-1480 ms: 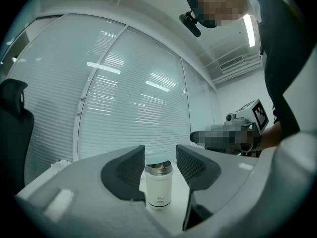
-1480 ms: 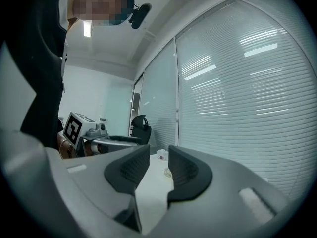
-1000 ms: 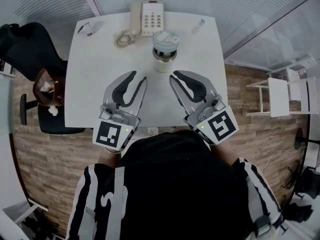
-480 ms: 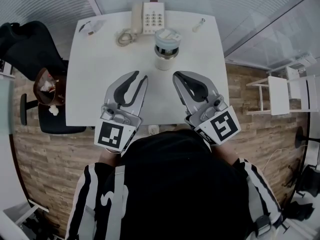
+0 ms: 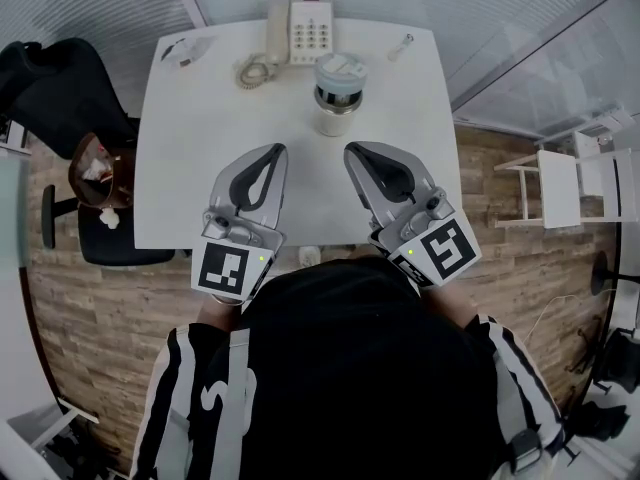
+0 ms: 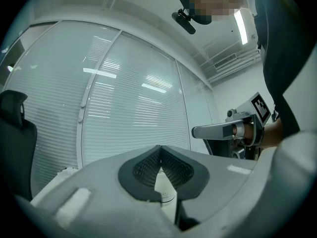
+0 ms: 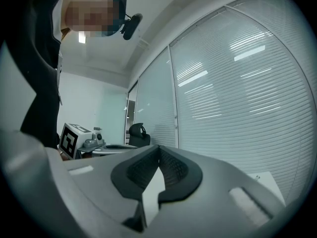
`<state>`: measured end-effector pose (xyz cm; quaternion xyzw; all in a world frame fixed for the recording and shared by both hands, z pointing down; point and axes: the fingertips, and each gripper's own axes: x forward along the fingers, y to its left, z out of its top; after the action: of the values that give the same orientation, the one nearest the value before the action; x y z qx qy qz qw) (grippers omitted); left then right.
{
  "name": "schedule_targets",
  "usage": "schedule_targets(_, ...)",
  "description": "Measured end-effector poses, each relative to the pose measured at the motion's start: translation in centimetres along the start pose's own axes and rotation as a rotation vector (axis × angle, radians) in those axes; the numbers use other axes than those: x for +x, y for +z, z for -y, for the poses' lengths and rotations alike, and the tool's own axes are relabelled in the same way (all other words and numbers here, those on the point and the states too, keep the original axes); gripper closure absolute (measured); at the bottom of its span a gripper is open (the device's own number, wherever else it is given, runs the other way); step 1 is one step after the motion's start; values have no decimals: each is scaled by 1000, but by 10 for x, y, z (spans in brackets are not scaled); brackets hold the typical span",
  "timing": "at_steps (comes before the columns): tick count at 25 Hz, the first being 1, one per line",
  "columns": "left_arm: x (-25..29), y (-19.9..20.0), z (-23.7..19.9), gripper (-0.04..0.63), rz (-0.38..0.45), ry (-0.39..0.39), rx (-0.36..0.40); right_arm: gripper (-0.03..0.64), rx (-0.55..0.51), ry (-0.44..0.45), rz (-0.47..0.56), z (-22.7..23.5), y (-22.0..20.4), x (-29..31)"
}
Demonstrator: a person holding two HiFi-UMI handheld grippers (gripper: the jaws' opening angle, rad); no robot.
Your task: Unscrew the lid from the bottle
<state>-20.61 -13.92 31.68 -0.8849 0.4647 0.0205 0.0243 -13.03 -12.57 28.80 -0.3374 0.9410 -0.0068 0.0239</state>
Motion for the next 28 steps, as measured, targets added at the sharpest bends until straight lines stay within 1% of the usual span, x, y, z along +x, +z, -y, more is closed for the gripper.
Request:
schedule_targets(4,-1,-3,-1,595,-6,-1,-6,615,-19,-1,-1,-1,-3,-1)
schedule_targets(6,-2,-1,1,595,7,-6,-5,615,-39,-2,-4,-1,-7,-3)
schedule_targets(10,-2,6,4,595,35,-15,-7,615,-30,-8,-2,-3,-5,-3)
schedule_targets(15,-5,-4,0,595,-9,2,3,616,-34,-11,-6,-3,-8,-2)
schedule_targets(19,-4,-3,1,595,-11,4,15,615,-47,-15,-9,-1,-10,-4)
schedule_targets(28,-4,-3,2,595,-12,7,13,616,-52,-26,-17,0,-12,-6)
